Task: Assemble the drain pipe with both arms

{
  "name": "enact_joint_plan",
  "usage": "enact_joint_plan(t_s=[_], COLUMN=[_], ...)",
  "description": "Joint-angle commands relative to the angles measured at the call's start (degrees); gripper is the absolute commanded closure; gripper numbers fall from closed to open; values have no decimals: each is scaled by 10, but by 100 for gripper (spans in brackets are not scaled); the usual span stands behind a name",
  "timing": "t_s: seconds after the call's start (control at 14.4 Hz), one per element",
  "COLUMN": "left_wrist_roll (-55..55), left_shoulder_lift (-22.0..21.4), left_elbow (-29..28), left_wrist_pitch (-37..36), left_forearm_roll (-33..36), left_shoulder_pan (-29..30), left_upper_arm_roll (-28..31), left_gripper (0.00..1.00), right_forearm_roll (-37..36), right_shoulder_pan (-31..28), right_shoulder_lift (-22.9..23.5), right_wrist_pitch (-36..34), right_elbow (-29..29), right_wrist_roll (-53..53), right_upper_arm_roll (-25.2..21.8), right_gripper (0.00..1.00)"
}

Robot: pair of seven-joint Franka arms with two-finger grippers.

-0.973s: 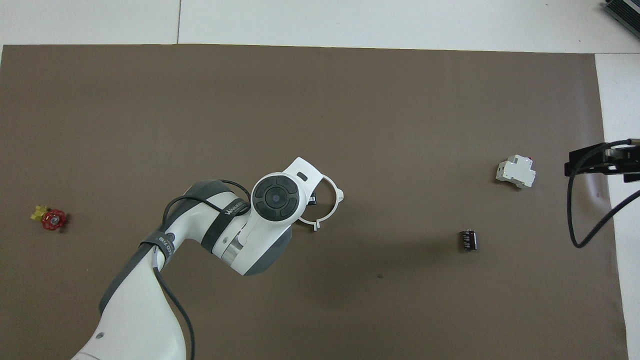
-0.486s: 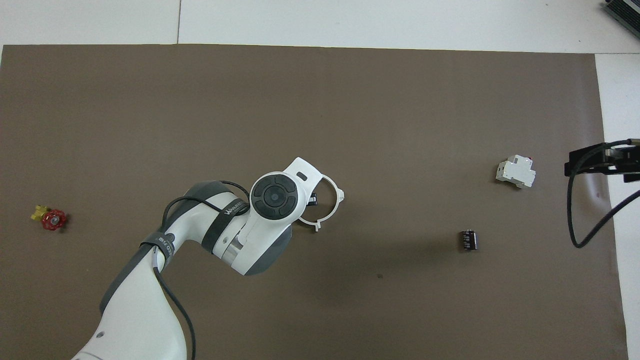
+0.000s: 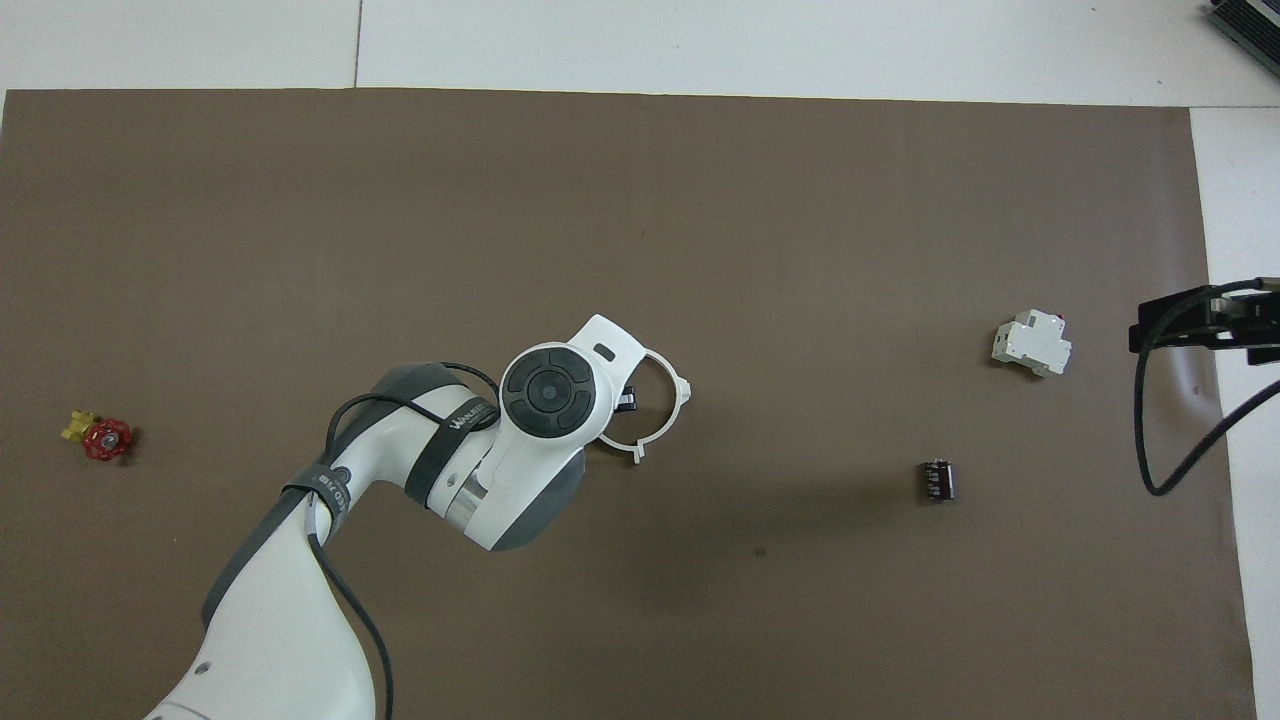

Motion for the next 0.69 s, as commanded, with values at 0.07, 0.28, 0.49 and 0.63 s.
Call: enact_joint_plan(t_s=[0.07,0.28,0.49,0.63], left_wrist_roll=[12,12,12,12], left_shoulder_lift=[12,13,13,12], left_elbow=[25,25,24,23], left_wrist_pitch=[-5,-4,-4,-3], left_forearm_roll=[-16,-17,-17,-17], left_shoulder_pan=[-1,-2,-2,-3], left_upper_arm_roll=[5,6,6,6], left_gripper=[100,100,100,100], right_forearm_roll=[13,13,13,13], right_shoulder_pan=[-3,-3,-3,-3], right_shoulder_lift=[-12,-12,-12,-12], right_wrist_pitch=[10,10,10,10], right_elbow=[-14,-14,-14,-14], right_wrist_roll=[4,4,4,4], right_upper_arm_roll=[2,2,2,2], right_gripper=[0,0,0,0])
